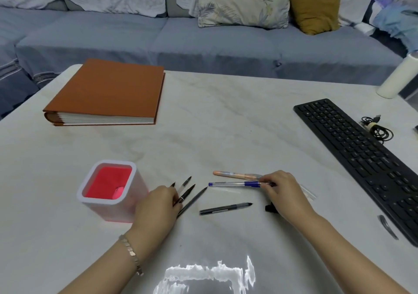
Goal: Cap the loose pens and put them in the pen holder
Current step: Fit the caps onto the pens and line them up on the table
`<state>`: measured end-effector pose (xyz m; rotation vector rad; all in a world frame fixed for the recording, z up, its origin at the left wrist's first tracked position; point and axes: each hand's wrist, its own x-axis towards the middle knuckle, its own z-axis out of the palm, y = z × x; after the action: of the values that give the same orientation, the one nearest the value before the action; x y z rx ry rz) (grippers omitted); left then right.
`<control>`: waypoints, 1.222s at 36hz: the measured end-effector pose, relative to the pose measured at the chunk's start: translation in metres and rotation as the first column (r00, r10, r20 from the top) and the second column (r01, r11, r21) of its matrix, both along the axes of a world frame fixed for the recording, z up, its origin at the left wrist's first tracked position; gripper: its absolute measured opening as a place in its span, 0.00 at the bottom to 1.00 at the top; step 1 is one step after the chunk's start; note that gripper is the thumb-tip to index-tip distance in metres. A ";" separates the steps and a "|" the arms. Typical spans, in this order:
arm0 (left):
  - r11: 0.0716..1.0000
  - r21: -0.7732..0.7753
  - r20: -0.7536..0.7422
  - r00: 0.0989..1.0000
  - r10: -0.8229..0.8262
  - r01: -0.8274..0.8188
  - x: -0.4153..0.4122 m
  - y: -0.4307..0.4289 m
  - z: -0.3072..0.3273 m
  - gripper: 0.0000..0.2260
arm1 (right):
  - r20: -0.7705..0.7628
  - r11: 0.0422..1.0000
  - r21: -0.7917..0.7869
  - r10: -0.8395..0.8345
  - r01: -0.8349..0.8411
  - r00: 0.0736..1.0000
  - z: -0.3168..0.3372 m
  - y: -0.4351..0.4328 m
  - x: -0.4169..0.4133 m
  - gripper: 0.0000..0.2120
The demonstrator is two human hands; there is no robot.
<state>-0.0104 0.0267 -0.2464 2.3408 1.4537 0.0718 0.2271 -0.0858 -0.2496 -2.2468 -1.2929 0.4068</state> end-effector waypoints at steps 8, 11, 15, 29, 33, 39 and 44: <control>0.996 0.092 0.080 0.997 -0.002 -0.005 0.011 -0.001 0.005 0.07 | 0.080 0.997 0.004 -0.071 0.071 0.994 0.007 -0.029 0.021 0.10; 0.999 0.032 0.291 0.957 0.022 -0.033 0.019 -0.005 0.015 0.10 | 0.072 0.997 -0.072 -0.009 0.014 0.997 0.008 -0.049 0.030 0.08; 0.982 -0.184 0.494 0.860 0.129 -0.042 0.033 -0.010 0.025 0.07 | 0.079 0.986 -0.121 0.128 -0.118 0.989 0.005 -0.063 0.025 0.11; 0.848 -0.505 0.718 0.624 0.308 0.162 0.053 -0.026 0.055 0.10 | 0.343 0.988 -0.103 0.144 -0.115 0.928 -0.017 -0.050 0.005 0.04; 0.833 -0.514 0.724 0.624 0.294 0.204 0.052 -0.030 0.062 0.07 | 0.273 0.997 0.073 0.017 -0.039 0.962 -0.002 -0.045 0.003 0.04; 0.856 -0.446 0.715 0.679 0.165 0.262 0.050 -0.036 0.069 0.07 | -0.299 0.925 0.366 0.009 0.106 0.954 0.055 -0.029 -0.016 0.10; 0.897 -0.347 0.692 0.720 0.047 0.275 0.047 -0.039 0.071 0.11 | -0.404 0.895 0.442 0.138 0.062 0.904 0.085 -0.027 -0.025 0.12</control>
<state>0.0370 -0.0124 -0.1758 1.7371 0.8263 0.4861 0.2026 -0.1125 -0.1644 -1.6324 -1.0655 0.5220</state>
